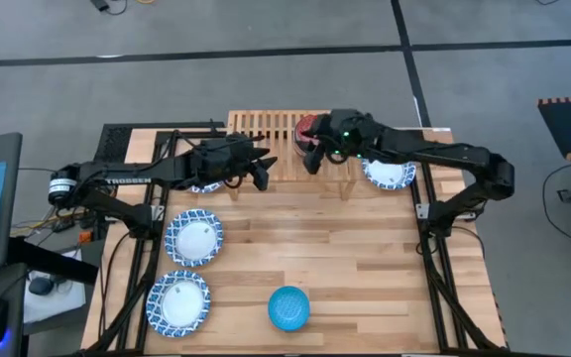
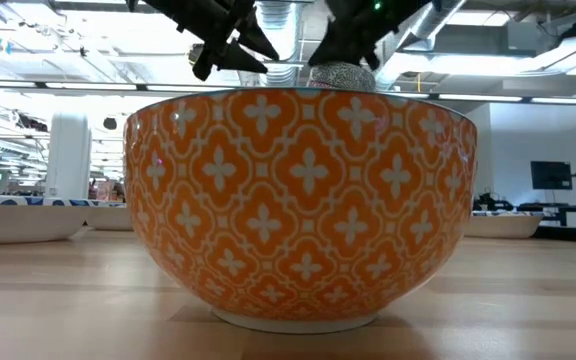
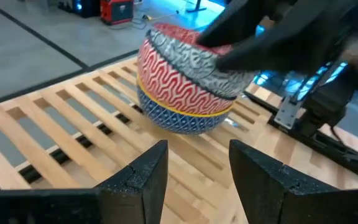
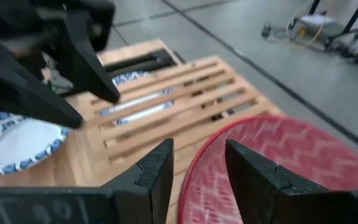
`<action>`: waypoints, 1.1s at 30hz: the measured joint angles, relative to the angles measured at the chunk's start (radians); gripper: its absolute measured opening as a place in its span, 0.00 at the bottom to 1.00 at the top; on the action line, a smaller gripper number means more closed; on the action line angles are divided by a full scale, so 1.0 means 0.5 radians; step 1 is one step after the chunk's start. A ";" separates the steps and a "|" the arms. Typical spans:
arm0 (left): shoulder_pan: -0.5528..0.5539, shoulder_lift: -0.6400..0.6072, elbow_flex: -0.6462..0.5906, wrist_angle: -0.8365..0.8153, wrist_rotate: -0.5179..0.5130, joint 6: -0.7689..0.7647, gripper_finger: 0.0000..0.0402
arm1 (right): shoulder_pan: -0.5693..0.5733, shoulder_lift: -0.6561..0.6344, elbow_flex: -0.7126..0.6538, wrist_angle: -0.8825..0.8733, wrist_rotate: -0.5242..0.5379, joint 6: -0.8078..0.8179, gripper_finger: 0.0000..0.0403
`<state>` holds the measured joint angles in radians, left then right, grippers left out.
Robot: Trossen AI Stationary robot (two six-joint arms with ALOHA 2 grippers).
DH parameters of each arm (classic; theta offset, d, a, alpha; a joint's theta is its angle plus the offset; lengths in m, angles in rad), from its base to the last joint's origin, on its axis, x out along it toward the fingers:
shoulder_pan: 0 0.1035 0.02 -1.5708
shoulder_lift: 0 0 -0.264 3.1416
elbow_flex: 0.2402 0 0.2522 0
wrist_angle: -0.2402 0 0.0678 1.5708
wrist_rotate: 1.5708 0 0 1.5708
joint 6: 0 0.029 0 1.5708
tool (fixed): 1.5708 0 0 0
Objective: Place and stack bowls onto a shelf
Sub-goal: Stack the red bowl on top of the blue bowl
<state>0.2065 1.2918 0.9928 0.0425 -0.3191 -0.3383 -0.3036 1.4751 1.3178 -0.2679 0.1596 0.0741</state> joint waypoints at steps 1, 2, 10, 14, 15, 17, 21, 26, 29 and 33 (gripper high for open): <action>-0.007 -0.003 0.000 0.001 0.001 -0.011 0.39 | -0.005 0.020 0.000 -0.013 0.000 0.005 0.42; -0.014 -0.004 0.000 -0.001 0.001 -0.014 0.39 | -0.011 0.039 0.000 -0.025 -0.001 0.006 0.42; -0.103 -0.004 0.000 -0.019 -0.030 -0.023 0.39 | -0.015 0.121 0.001 -0.053 -0.081 -0.023 0.42; -0.140 -0.004 0.000 -0.018 -0.061 -0.029 0.39 | -0.013 0.146 0.008 -0.163 -0.082 -0.062 0.42; -0.146 -0.004 0.000 -0.019 -0.067 -0.030 0.39 | -0.013 0.151 0.008 -0.191 -0.083 -0.058 0.42; -0.165 -0.004 0.000 -0.016 -0.070 -0.037 0.39 | -0.011 0.148 0.008 -0.219 -0.079 -0.056 0.42; -0.187 -0.004 0.000 -0.016 -0.073 -0.051 0.39 | -0.006 0.102 0.005 -0.289 -0.081 -0.055 0.39; -0.217 -0.004 0.000 -0.015 -0.122 -0.060 0.39 | -0.024 -0.028 -0.002 -0.415 -0.091 -0.102 0.36; -0.217 -0.004 0.000 -0.009 -0.128 -0.065 0.39 | -0.039 -0.117 -0.002 -0.408 -0.109 -0.112 0.37; -0.211 -0.004 0.000 0.012 -0.164 -0.065 0.39 | -0.053 -0.204 -0.002 -0.387 -0.123 -0.112 0.39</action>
<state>0.1010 1.2900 0.9928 0.0485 -0.4009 -0.3711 -0.3299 1.3732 1.3170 -0.4616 0.0984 0.0181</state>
